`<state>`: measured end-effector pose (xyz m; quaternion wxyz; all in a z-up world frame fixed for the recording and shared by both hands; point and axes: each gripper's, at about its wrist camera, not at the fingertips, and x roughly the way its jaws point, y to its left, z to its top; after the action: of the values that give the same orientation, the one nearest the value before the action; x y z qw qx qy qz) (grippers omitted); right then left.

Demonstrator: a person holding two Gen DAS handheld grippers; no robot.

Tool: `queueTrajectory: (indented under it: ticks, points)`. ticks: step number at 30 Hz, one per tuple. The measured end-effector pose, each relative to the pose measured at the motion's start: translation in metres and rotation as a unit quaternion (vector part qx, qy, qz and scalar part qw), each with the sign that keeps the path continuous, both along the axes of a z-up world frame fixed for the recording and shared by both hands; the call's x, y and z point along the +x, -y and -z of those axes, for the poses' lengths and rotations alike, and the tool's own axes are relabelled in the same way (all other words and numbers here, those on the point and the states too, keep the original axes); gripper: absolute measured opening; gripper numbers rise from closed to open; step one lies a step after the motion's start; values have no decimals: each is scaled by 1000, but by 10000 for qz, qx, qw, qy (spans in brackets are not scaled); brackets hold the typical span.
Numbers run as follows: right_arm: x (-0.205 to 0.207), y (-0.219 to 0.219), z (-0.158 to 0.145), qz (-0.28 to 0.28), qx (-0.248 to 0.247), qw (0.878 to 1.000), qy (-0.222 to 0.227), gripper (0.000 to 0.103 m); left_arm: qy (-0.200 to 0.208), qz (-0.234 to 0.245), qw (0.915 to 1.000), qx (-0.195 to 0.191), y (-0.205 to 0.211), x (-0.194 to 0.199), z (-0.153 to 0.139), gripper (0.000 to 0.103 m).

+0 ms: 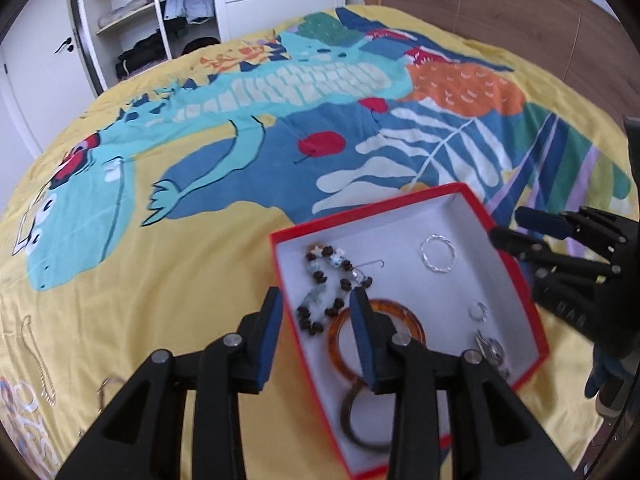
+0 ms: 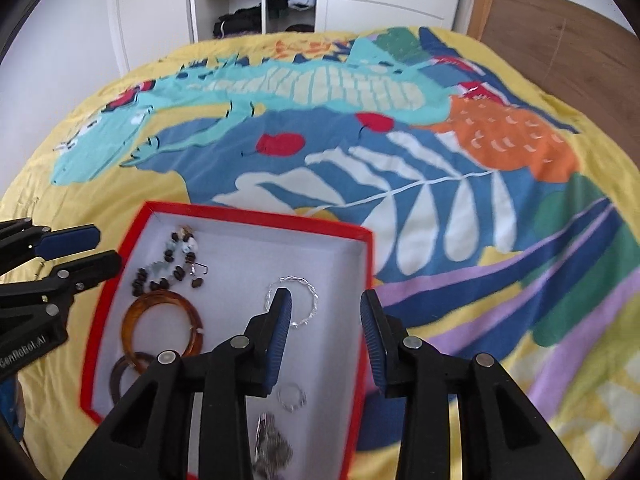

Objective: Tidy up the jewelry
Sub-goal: 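Withdraw both tools from the box back over the remaining jewelry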

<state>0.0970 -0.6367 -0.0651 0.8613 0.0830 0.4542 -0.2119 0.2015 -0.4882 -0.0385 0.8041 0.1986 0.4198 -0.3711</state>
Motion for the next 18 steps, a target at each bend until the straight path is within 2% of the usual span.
queueTrajectory:
  ticks: [4,8,13,18]
  points:
    - [-26,-7,-26,142,-35,9998,121,37,-32,-103,9999,-109,-39,-16,-20,33]
    - [-55,-27,-56,255,-29,9991,342,37,6,-228,9997,22,-92,-37,-27,33]
    - [-78,-72,-82,106,-5,9982,592,37,-1,-694,9976,77,-176,-44,-28,33]
    - [-95,-118,-92,-42,116,9972,733,37,146,-1311,9912,116,-267,-42,-36,33]
